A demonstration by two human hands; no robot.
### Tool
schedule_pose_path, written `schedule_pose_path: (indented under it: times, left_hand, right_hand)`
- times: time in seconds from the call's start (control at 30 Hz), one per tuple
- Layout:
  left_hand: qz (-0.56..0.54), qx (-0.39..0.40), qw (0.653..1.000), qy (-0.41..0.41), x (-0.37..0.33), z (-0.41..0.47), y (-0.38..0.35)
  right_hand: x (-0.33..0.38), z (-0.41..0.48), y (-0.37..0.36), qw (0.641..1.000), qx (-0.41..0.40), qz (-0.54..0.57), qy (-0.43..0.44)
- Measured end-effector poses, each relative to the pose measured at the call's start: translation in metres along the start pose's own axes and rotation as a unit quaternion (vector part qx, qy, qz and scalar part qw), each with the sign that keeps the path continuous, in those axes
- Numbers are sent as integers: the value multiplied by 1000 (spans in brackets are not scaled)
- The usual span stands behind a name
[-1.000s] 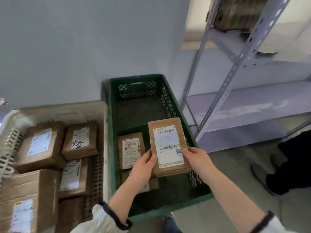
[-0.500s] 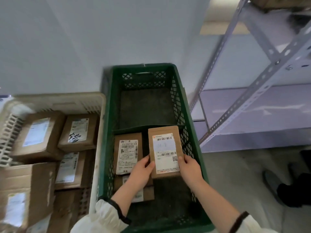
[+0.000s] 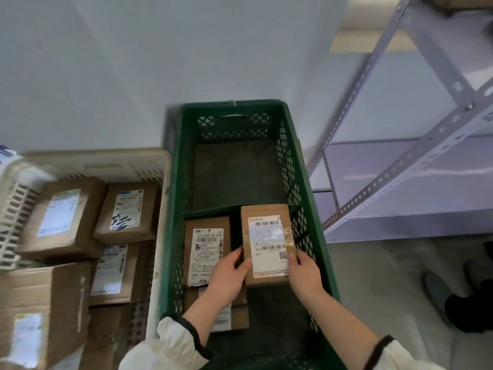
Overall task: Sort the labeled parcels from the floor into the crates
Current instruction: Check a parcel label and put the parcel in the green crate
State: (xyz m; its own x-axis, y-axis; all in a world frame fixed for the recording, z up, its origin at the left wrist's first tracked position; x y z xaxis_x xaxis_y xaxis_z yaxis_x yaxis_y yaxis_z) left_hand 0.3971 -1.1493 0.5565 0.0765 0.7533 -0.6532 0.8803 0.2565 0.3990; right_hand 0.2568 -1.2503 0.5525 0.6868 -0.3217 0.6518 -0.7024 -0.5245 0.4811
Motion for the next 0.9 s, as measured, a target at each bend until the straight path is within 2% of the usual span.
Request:
schedule_pose_path:
  times: [0.13,0.43,0.9]
  left_hand:
    - [57,-13,998,-3,6,4,-3]
    - [195,-101,975,-37,2,7,-9]
    - [258,-131,955,-63,6,5,-18]
  right_hand:
    - [-5,2,-8,1000,14,-5,2]
    - [-22,16,-24,999,0,0,-48]
    - [-28,15,-27,998,-16,21,-59]
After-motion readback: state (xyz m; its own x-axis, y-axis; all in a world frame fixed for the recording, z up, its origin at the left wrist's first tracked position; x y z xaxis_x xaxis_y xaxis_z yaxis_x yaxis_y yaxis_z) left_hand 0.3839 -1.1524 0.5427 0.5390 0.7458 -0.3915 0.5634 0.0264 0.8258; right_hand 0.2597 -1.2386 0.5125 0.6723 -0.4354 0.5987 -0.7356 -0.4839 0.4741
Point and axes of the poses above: each hand's wrist, its own z-axis towards the middle knuckle, its own y-axis out of the back of the hand, x = y × z, the point moved 3 cm from there along z, towards the middle knuckle, and after that the axes turned 2 degrees about -x, right-handed, at the moved point
